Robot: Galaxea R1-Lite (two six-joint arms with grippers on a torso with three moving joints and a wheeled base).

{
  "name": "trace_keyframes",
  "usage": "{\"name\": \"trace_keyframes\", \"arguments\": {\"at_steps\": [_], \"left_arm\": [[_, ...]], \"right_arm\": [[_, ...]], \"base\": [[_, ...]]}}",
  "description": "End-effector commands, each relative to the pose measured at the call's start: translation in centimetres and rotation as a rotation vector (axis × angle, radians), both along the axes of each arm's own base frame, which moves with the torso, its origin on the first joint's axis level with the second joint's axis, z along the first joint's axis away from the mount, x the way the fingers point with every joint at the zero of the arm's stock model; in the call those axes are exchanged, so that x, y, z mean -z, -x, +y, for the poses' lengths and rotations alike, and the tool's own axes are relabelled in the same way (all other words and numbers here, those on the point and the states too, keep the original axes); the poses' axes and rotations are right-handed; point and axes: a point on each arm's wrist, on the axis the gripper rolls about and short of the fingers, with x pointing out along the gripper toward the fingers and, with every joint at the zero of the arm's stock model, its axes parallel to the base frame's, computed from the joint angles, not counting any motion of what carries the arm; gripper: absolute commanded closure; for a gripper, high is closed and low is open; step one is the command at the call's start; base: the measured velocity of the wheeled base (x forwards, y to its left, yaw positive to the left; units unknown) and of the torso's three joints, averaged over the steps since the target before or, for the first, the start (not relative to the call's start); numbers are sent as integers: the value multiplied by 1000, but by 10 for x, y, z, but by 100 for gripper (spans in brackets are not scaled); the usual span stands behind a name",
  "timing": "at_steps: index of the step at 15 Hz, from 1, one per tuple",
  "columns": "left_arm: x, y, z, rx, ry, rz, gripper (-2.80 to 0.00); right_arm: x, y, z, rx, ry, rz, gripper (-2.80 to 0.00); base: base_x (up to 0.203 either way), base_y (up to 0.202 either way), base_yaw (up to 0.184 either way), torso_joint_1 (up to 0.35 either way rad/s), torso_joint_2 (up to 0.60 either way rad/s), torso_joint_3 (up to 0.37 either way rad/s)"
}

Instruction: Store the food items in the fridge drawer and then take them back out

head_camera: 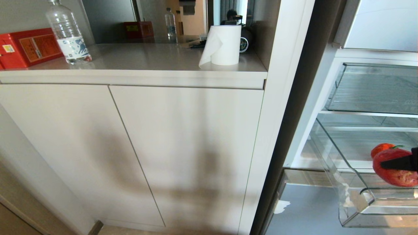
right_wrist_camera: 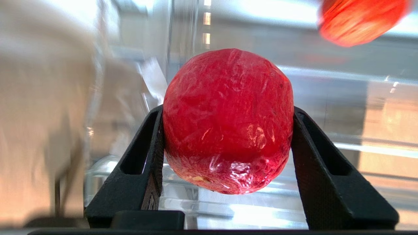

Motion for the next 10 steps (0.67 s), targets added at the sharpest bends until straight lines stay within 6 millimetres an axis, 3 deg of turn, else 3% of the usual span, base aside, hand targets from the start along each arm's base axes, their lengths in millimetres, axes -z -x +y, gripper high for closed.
{"name": "trace_keyframes", "arguments": {"at_steps": [1,6,10], "left_arm": [[0,0,0,-1,0,1,0],[0,0,0,-1,0,1,0],[0,0,0,0,0,1,0]], "right_arm": [[-9,32,4,14,4,-147,0],[-35,92,11,44,-7,-499,0],[-37,177,22,38,23,-792,0]], "base": [[0,0,0,0,0,0],[0,0,0,0,0,0],[0,0,0,0,0,0]]}}
